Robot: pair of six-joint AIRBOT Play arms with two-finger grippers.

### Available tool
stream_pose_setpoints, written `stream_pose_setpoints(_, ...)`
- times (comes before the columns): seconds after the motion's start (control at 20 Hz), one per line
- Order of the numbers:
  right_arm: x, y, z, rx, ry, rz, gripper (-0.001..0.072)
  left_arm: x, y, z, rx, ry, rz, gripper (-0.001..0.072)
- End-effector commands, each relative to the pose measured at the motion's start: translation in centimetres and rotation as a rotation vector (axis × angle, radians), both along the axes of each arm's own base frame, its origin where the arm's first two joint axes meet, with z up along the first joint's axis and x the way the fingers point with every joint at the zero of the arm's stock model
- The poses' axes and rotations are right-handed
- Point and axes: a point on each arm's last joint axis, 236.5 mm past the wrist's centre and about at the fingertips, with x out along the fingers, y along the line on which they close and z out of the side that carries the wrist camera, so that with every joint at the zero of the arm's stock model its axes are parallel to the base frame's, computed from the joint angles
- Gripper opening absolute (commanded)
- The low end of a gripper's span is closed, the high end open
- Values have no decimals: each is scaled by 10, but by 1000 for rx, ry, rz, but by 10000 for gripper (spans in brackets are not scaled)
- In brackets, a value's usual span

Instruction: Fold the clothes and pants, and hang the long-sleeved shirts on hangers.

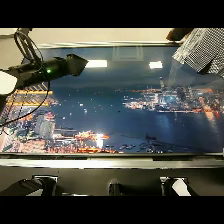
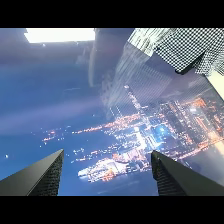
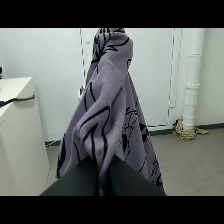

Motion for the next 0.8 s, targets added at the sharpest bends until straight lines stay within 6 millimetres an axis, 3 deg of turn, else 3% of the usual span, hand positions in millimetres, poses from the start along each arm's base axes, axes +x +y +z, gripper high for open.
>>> stream_pose_setpoints(0.0, -4, 1, -4, 21, -15, -7, 278, 0, 0, -1, 1, 1, 0, 615)
stream_pose_setpoints(0.05, -6, 4, -3, 19, -23, -5, 409, 0, 0, 0, 0, 0, 1, 615)
stream_pose_setpoints(0.15, -15, 15, 9, -9, -39, -4, 510, 2, 1, 2, -4, -8, 7, 617)
stream_pose_setpoints(0.35, -39, 60, 57, -152, -119, 66, 508, 10, 14, 27, -66, -70, 68, 622)
stream_pose_setpoints(0.45, -38, 79, 71, -190, -218, 159, 505, 8, 25, 37, -109, -60, 102, 621)
stream_pose_setpoints(0.55, -10, 83, 62, -129, -356, 318, 503, 6, 36, 48, -169, -41, 143, 621)
stream_pose_setpoints(0.6, 17, 84, 55, -76, -394, 427, 490, 4, 41, 54, -175, -52, 152, 621)
stream_pose_setpoints(0.7, 100, 96, 35, 54, -390, 732, 480, -1, 50, 61, -171, -67, 161, 621)
stream_pose_setpoints(0.75, 142, 108, 22, 125, -374, 887, 438, -3, 53, 61, -160, -64, 163, 620)
